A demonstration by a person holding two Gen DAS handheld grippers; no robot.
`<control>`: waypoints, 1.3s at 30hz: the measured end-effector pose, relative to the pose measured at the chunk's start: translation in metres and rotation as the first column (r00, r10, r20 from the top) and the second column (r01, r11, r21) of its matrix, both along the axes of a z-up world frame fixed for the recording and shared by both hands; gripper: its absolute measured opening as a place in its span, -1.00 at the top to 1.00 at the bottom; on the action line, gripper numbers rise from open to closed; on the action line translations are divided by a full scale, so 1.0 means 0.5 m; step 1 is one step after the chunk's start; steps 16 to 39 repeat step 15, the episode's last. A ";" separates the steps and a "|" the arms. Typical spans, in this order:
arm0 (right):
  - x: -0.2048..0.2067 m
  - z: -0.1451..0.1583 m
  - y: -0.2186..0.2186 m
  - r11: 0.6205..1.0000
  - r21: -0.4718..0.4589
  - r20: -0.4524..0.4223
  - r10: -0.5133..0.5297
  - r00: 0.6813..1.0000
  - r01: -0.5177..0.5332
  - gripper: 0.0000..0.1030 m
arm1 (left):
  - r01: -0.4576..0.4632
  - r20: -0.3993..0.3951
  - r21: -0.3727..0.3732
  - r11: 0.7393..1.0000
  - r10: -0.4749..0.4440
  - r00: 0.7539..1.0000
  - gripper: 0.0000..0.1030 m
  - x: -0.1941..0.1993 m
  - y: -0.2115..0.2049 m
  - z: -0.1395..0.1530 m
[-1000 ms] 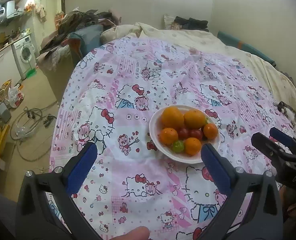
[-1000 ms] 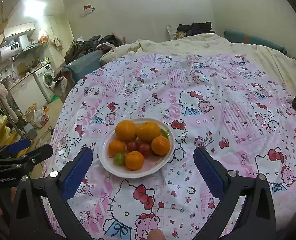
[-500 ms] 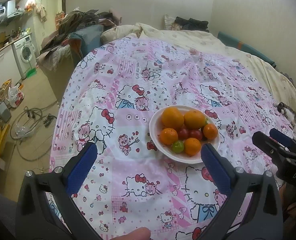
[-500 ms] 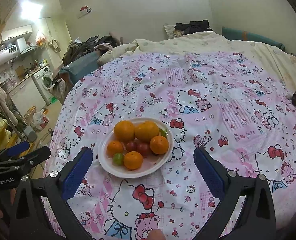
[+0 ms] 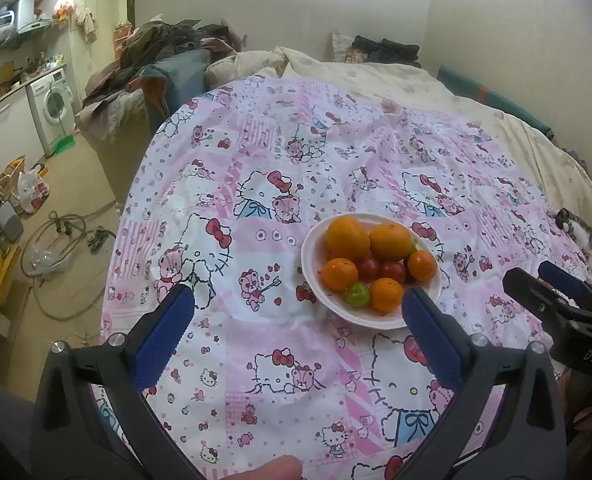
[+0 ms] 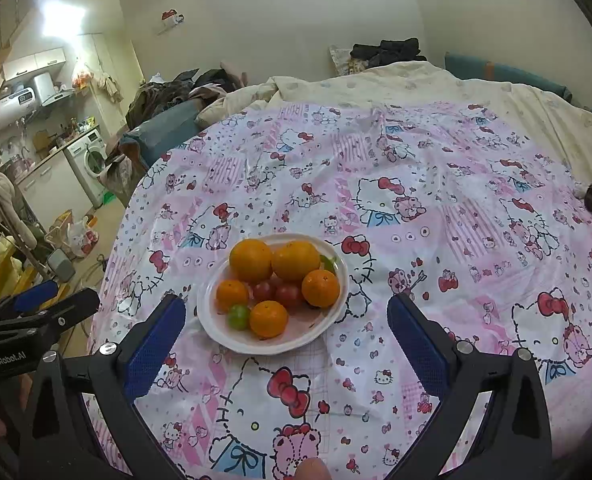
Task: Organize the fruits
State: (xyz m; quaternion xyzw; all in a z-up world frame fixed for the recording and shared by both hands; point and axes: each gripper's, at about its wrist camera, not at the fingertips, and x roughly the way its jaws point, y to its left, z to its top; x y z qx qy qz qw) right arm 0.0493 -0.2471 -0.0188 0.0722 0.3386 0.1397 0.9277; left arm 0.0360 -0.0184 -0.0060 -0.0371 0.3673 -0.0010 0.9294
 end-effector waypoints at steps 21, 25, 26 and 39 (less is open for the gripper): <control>0.002 -0.001 0.000 1.000 0.002 -0.003 -0.003 1.000 0.003 -1.00 | -0.015 -0.012 -0.002 1.000 0.015 1.000 -0.99 0.002 0.002 -0.009; 0.002 -0.001 0.000 1.000 0.002 -0.003 -0.003 1.000 0.003 -1.00 | -0.015 -0.012 -0.002 1.000 0.015 1.000 -0.99 0.002 0.002 -0.009; 0.002 -0.001 0.000 1.000 0.002 -0.003 -0.003 1.000 0.003 -1.00 | -0.015 -0.012 -0.002 1.000 0.015 1.000 -0.99 0.002 0.002 -0.009; 0.002 -0.001 0.000 1.000 0.002 -0.003 -0.003 1.000 0.003 -1.00 | -0.015 -0.012 -0.002 1.000 0.015 1.000 -0.99 0.002 0.002 -0.009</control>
